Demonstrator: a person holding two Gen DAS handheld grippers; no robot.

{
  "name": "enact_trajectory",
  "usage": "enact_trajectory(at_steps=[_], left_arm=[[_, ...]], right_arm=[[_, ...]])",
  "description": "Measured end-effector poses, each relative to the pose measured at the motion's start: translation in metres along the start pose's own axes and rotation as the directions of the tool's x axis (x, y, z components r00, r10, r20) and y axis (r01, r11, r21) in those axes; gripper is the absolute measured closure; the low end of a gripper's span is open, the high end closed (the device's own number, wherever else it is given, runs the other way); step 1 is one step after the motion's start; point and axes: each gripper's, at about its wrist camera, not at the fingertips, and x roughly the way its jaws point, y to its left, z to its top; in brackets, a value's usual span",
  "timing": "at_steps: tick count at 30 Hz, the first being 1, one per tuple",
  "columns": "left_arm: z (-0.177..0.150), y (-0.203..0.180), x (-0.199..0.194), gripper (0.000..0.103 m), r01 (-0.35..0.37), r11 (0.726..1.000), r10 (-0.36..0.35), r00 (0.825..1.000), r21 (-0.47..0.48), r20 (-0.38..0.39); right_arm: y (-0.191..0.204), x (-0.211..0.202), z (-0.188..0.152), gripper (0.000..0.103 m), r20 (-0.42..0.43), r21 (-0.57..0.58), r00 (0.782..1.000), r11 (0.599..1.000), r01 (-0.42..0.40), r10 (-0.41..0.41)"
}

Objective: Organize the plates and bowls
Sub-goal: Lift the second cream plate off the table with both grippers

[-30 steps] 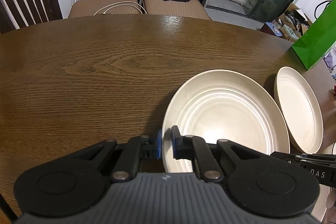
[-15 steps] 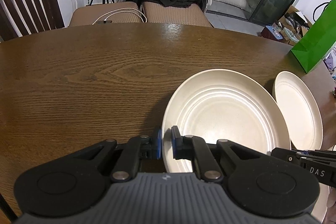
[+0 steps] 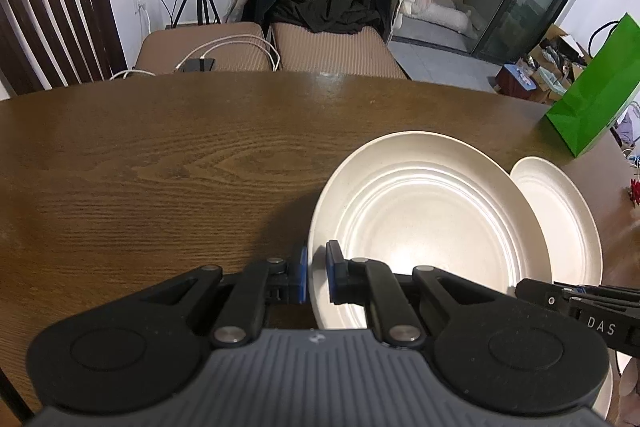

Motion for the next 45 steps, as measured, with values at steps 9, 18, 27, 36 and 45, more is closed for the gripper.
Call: enact_trajectory(at_steps=[9, 18, 27, 36, 45], left_arm=[[0.008, -0.008, -0.020, 0.093, -0.002, 1.000, 0.002, 0.999, 0.009, 0.035], [0.011, -0.014, -0.045, 0.093, -0.023, 1.000, 0.022, 0.998, 0.010, 0.062], [0.009, -0.020, -0.073, 0.093, -0.035, 0.999, 0.033, 0.995, 0.011, 0.090], [0.002, -0.027, -0.092, 0.093, -0.041, 0.999, 0.040, 0.995, 0.009, 0.097], [-0.015, -0.029, -0.113, 0.093, -0.049, 0.999, 0.048, 0.993, 0.001, 0.104]], right_arm=[[-0.001, -0.019, 0.008, 0.089, 0.035, 0.001, 0.999, 1.000, -0.011, 0.011], [-0.001, -0.038, 0.009, 0.089, 0.056, 0.002, 0.998, 0.999, -0.036, 0.035], [0.001, -0.062, 0.008, 0.089, 0.076, -0.002, 0.996, 0.998, -0.056, 0.056], [-0.003, -0.080, 0.001, 0.089, 0.080, -0.007, 0.995, 0.998, -0.066, 0.066], [-0.002, -0.103, -0.014, 0.089, 0.082, -0.018, 0.994, 0.997, -0.074, 0.075]])
